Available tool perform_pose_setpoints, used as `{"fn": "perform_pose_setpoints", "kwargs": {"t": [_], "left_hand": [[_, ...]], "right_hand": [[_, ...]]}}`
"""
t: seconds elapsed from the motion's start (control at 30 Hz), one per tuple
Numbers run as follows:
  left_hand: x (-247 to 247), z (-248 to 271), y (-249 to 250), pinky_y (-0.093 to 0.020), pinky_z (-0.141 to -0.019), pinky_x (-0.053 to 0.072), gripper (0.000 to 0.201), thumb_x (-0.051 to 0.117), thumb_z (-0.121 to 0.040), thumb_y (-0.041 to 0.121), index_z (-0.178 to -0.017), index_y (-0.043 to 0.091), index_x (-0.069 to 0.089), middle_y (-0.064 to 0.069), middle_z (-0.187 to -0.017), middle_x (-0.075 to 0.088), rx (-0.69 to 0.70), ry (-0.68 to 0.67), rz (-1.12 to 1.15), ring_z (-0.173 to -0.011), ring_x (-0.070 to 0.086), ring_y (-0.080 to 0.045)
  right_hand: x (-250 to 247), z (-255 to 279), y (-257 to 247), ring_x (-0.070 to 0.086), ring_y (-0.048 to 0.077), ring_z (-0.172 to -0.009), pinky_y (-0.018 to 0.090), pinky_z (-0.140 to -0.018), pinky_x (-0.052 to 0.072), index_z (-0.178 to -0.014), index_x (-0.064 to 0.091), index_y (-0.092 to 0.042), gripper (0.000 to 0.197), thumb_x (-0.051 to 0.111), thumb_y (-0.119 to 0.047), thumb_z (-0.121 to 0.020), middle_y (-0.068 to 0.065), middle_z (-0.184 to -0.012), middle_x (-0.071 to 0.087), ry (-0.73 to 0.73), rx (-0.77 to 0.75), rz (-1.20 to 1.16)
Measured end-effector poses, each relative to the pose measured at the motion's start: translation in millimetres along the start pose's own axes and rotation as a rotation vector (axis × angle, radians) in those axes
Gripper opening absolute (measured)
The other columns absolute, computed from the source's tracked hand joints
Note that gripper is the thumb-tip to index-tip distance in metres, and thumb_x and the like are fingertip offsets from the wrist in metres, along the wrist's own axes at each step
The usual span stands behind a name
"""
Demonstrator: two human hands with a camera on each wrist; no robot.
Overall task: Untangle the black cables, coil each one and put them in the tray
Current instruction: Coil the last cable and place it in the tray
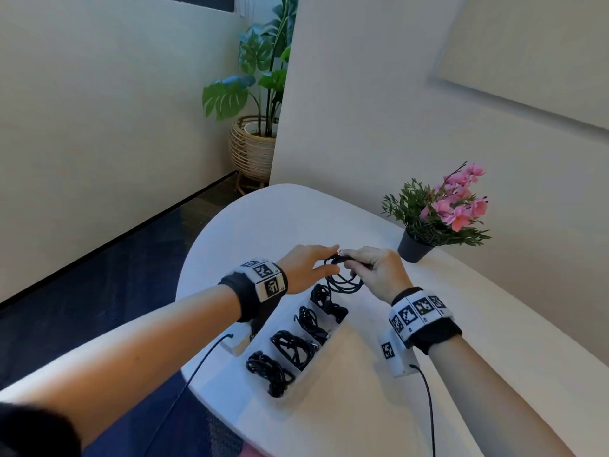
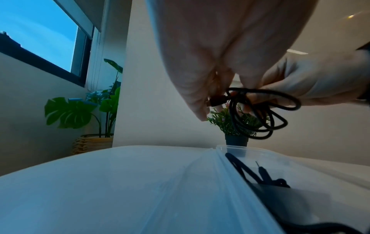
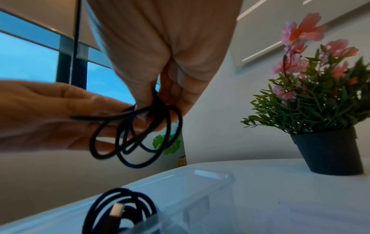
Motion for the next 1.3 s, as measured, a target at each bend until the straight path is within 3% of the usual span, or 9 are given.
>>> {"fn": "perform_pose_setpoints", "kwargs": {"t": [0.17, 0.33, 0.53, 0.73, 0.83, 0.93, 1.03, 1.17, 1.3], "left_hand": [[-3.3, -33.4, 11.4, -0.024, -0.099, 0.039, 0.047, 0.063, -0.089, 0.028, -0.135, 0.02, 0.052, -0.004, -0.122, 0.065, 0.043, 0.078, -0.049, -0.114, 0.059, -0.018], [0.8, -63.3, 20.1, -0.021, -0.091, 0.041, 0.037, 0.064, -0.088, 0.024, -0.125, 0.022, 0.062, -0.006, -0.107, 0.071, 0.017, 0.035, -0.207, -0.102, 0.061, -0.02], [9.6, -74.3, 21.8, -0.027, -0.092, 0.047, 0.032, 0.068, -0.085, 0.022, -0.117, 0.027, 0.067, 0.0, -0.103, 0.072, 0.022, -0.079, -0.308, -0.095, 0.062, -0.017], [18.9, -70.4, 17.2, -0.024, -0.074, 0.048, 0.029, 0.076, -0.076, 0.028, -0.105, 0.031, 0.072, 0.005, -0.096, 0.072, -0.052, -0.174, -0.523, -0.091, 0.061, -0.013], [30.2, -71.2, 24.0, -0.027, -0.078, 0.049, 0.036, 0.074, -0.079, 0.025, -0.115, 0.028, 0.067, -0.001, -0.106, 0.069, -0.008, -0.238, -0.615, -0.096, 0.063, -0.019], [26.4, -77.3, 18.1, -0.027, -0.082, 0.051, 0.052, 0.079, -0.075, 0.023, -0.124, 0.021, 0.061, -0.004, -0.116, 0.064, -0.062, -0.222, -0.522, -0.102, 0.063, -0.02], [20.0, -77.6, 15.3, -0.03, -0.089, 0.053, 0.039, 0.074, -0.08, 0.012, -0.119, 0.013, 0.065, -0.007, -0.113, 0.067, -0.099, -0.238, -0.464, -0.098, 0.065, -0.02], [29.8, -75.3, 22.6, -0.025, -0.081, 0.052, 0.023, 0.057, -0.088, 0.0, -0.105, 0.006, 0.072, -0.003, -0.086, 0.063, -0.06, -0.287, -0.512, -0.076, 0.058, -0.014], [36.9, -76.7, 26.2, -0.025, -0.067, 0.049, 0.022, 0.06, -0.083, 0.0, -0.098, 0.008, 0.075, -0.009, -0.085, 0.068, -0.056, -0.337, -0.518, -0.068, 0.055, -0.018]], "right_hand": [[-9.6, 0.4, 19.2, 0.062, -0.009, -0.075, 0.002, -0.077, 0.043, -0.114, 0.067, -0.009, 0.033, 0.071, -0.006, -0.081, 0.003, -0.093, 0.073, 0.138, 0.152, -0.057], [-3.7, 6.0, 39.0, 0.066, 0.014, -0.101, 0.027, -0.098, 0.047, -0.122, 0.061, -0.006, 0.042, 0.07, -0.004, -0.081, 0.009, -0.115, 0.067, 0.188, 0.339, -0.168], [7.3, 16.4, 55.1, 0.064, 0.012, -0.101, 0.014, -0.09, 0.044, -0.117, 0.064, -0.003, 0.04, 0.073, -0.005, -0.078, 0.012, -0.112, 0.068, 0.165, 0.418, -0.151], [21.8, 24.0, 49.8, 0.055, 0.02, -0.096, 0.022, -0.08, 0.037, -0.113, 0.067, -0.033, 0.034, 0.071, -0.028, -0.08, 0.002, -0.102, 0.062, -0.051, 0.361, 0.281], [29.8, 27.5, 58.4, 0.058, 0.018, -0.09, 0.014, -0.067, 0.032, -0.107, 0.071, -0.029, 0.025, 0.067, -0.029, -0.082, 0.004, -0.099, 0.062, -0.079, 0.386, 0.294], [32.7, 22.9, 56.0, 0.055, 0.024, -0.097, 0.025, -0.071, 0.028, -0.103, 0.071, -0.025, 0.021, 0.065, -0.03, -0.084, 0.008, -0.096, 0.065, -0.161, 0.376, 0.444], [36.1, 17.1, 45.8, 0.049, 0.024, -0.102, 0.033, -0.075, 0.025, -0.096, 0.072, -0.022, 0.02, 0.059, -0.036, -0.088, 0.004, -0.094, 0.067, -0.223, 0.322, 0.624], [37.5, 14.5, 40.1, 0.047, 0.022, -0.103, 0.033, -0.077, 0.024, -0.096, 0.072, -0.024, 0.022, 0.057, -0.038, -0.09, 0.0, -0.095, 0.067, -0.267, 0.351, 0.692], [32.2, 16.2, 41.9, 0.043, 0.022, -0.103, 0.034, -0.076, 0.023, -0.092, 0.073, -0.024, 0.026, 0.056, -0.043, -0.089, 0.0, -0.091, 0.065, -0.332, 0.392, 0.69]]}}
Point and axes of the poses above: each hand's wrist, its own z-axis away from the middle knuckle, its own x-axis out of the palm, y = z × x, the point moved 4 cm from there along -z, towards the middle knuckle
